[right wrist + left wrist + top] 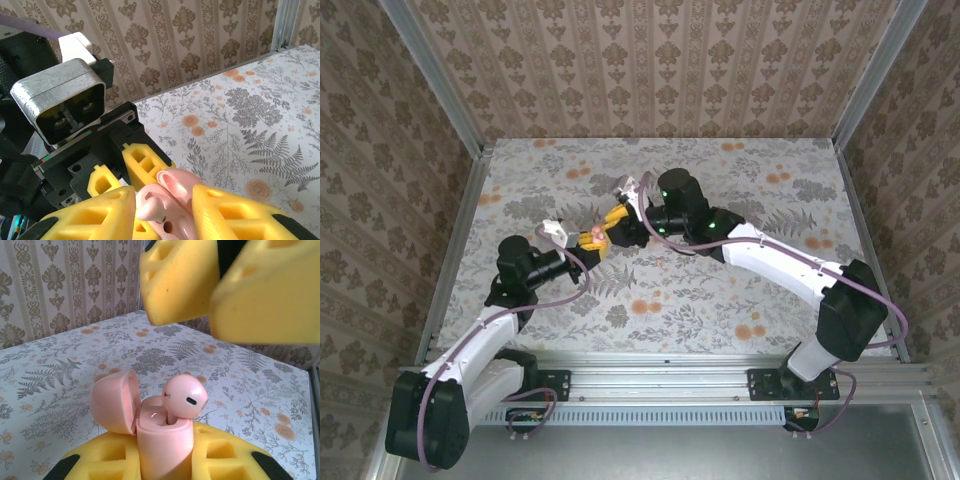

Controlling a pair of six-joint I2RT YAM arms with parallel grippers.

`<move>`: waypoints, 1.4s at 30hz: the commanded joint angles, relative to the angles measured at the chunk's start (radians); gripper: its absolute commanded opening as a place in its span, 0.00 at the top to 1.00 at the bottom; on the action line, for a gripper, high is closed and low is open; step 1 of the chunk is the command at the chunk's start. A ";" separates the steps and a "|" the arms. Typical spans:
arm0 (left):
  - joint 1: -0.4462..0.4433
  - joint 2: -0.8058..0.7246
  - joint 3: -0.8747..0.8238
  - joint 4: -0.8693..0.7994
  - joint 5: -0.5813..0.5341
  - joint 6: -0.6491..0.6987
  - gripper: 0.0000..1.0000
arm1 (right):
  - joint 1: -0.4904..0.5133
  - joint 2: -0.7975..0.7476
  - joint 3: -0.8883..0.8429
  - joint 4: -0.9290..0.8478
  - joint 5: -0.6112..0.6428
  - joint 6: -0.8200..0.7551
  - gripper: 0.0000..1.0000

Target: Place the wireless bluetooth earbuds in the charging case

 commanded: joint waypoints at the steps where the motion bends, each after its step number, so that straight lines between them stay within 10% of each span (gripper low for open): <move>1: -0.002 -0.016 -0.001 0.039 0.001 0.000 0.94 | -0.011 -0.048 -0.023 0.010 -0.056 0.061 0.68; 42: -0.002 -0.027 -0.003 0.029 -0.012 0.003 0.94 | 0.002 0.002 0.003 -0.081 0.024 0.065 0.65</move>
